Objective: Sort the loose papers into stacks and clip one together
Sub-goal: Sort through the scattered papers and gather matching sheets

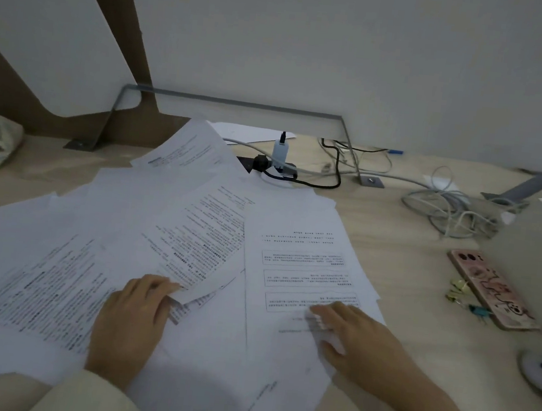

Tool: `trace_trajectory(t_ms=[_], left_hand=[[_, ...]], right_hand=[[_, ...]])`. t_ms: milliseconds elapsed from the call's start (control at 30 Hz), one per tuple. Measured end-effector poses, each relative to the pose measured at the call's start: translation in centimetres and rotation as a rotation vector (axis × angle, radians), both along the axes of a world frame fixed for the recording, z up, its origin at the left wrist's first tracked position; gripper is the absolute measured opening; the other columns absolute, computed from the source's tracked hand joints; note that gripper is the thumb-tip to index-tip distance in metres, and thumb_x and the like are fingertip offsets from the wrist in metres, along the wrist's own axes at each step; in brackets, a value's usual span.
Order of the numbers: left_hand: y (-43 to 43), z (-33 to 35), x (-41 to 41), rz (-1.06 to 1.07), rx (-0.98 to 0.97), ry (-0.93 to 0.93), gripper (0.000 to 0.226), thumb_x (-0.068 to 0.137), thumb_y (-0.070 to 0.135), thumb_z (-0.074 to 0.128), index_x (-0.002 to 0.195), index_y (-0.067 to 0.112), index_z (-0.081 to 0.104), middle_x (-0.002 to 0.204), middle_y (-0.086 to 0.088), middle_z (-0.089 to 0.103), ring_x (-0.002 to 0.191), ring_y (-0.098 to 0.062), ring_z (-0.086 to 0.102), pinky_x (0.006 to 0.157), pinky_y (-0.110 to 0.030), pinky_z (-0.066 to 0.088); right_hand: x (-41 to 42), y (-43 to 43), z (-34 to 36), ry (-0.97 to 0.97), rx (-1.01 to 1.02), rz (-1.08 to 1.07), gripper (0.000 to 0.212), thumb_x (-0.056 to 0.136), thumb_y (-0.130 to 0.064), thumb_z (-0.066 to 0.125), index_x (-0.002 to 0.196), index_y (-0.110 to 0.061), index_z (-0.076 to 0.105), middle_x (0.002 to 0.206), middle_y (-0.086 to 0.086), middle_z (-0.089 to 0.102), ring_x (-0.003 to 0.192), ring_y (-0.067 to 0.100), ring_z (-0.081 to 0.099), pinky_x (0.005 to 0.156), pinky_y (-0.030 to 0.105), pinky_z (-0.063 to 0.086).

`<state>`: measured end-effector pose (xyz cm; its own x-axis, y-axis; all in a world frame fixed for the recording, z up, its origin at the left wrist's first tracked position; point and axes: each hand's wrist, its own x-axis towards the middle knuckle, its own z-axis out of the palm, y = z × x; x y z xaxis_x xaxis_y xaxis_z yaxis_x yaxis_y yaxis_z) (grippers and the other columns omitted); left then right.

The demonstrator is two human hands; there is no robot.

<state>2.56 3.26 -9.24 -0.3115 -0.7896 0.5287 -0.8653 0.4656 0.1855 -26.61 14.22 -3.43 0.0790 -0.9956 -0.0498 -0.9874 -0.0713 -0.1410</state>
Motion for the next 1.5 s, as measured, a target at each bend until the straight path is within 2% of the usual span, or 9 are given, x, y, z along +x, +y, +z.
trace_trajectory(t_ms=[200, 467, 800, 1067, 1200, 1267, 1333, 1400, 1500], left_hand=[[0.9, 1.9, 0.3, 0.086, 0.014, 0.128, 0.015, 0.080, 0.015, 0.059, 0.088, 0.011, 0.072, 0.096, -0.015, 0.060, 0.085, -0.028, 0.047, 0.058, -0.039, 0.049], [4.3, 4.4, 1.1, 0.048, 0.273, 0.689, 0.020, 0.090, 0.002, 0.050, 0.095, 0.013, 0.065, 0.117, -0.005, 0.047, 0.092, -0.021, 0.052, 0.073, -0.004, 0.041], [5.9, 4.5, 2.6, 0.121, 0.549, 1.101, 0.018, 0.092, 0.000, 0.045, 0.092, 0.014, 0.057, 0.114, -0.008, 0.056, 0.109, -0.027, 0.053, 0.081, -0.024, 0.043], [5.1, 5.4, 1.8, 0.063, 0.713, 1.256, 0.069, 0.085, -0.011, 0.051, 0.136, 0.028, 0.026, 0.124, 0.012, 0.043, 0.117, -0.015, 0.045, 0.099, -0.029, 0.034], [4.1, 5.9, 1.1, 0.011, 0.894, 1.229, 0.068, 0.093, 0.004, 0.046, 0.147, 0.024, 0.010, 0.131, 0.010, 0.037, 0.120, -0.005, 0.035, 0.102, -0.023, 0.026], [3.4, 6.1, 0.7, -0.010, 0.937, 1.269, 0.060, 0.095, 0.012, 0.044, 0.146, 0.026, 0.017, 0.138, 0.007, 0.041, 0.123, -0.008, 0.042, 0.104, -0.026, 0.031], [2.7, 6.6, 0.2, -0.052, 0.986, 1.354, 0.044, 0.096, 0.023, 0.041, 0.140, 0.024, 0.035, 0.125, 0.005, 0.060, 0.110, -0.010, 0.058, 0.095, -0.028, 0.042], [2.3, 7.2, -0.1, -0.100, 1.016, 1.455, 0.033, 0.098, 0.026, 0.037, 0.129, 0.024, 0.045, 0.101, 0.010, 0.066, 0.092, -0.006, 0.061, 0.087, -0.028, 0.043], [1.6, 7.7, -0.1, -0.149, 1.017, 1.457, 0.032, 0.097, 0.018, 0.037, 0.127, 0.030, 0.036, 0.103, 0.012, 0.061, 0.096, -0.003, 0.058, 0.088, -0.024, 0.049]], right_hand=[[-0.7, 0.9, 1.3, 0.169, 0.264, 0.021, 0.069, 0.089, -0.027, 0.048, 0.147, -0.027, 0.011, 0.157, 0.002, 0.008, 0.144, 0.020, 0.013, 0.117, 0.037, 0.016], [-1.1, 1.3, 0.2, 0.165, 0.075, -0.044, 0.044, 0.093, -0.022, 0.038, 0.137, -0.018, 0.034, 0.140, 0.002, 0.043, 0.123, 0.021, 0.047, 0.089, 0.033, 0.045], [0.9, 0.8, 2.3, -0.423, -0.359, -0.464, 0.032, 0.097, -0.016, 0.041, 0.065, -0.021, 0.037, 0.050, -0.002, 0.040, 0.046, 0.014, 0.040, 0.045, 0.027, 0.024], [10.1, -4.9, 3.8, -0.089, -0.331, -0.130, 0.020, 0.099, -0.019, 0.032, 0.108, -0.017, 0.049, 0.064, -0.003, 0.047, 0.054, 0.019, 0.042, 0.045, 0.026, 0.027], [13.3, -7.5, 3.9, 0.017, -0.371, 0.013, 0.051, 0.043, -0.002, 0.084, 0.086, -0.021, 0.065, 0.044, -0.009, 0.032, 0.034, 0.006, 0.019, 0.040, 0.013, -0.005], [14.5, -8.1, 3.3, -0.056, -0.341, 0.135, 0.044, 0.060, -0.014, 0.081, 0.100, -0.023, 0.063, 0.055, -0.009, 0.051, 0.040, 0.007, 0.042, 0.035, 0.014, 0.013], [15.7, -8.4, 2.1, -0.249, -0.144, 0.175, 0.046, 0.089, -0.043, 0.053, 0.131, -0.028, 0.042, 0.108, -0.004, 0.065, 0.092, 0.014, 0.064, 0.067, 0.026, 0.047], [16.3, -8.0, 1.1, -0.409, 0.095, 0.148, 0.076, 0.083, -0.059, 0.051, 0.145, -0.032, 0.017, 0.141, -0.007, 0.044, 0.126, 0.013, 0.046, 0.099, 0.030, 0.039], [15.9, -7.9, 0.2, -0.350, 0.019, 0.164, 0.069, 0.088, -0.044, 0.052, 0.146, -0.030, 0.017, 0.138, -0.007, 0.047, 0.122, 0.012, 0.049, 0.098, 0.028, 0.041]])
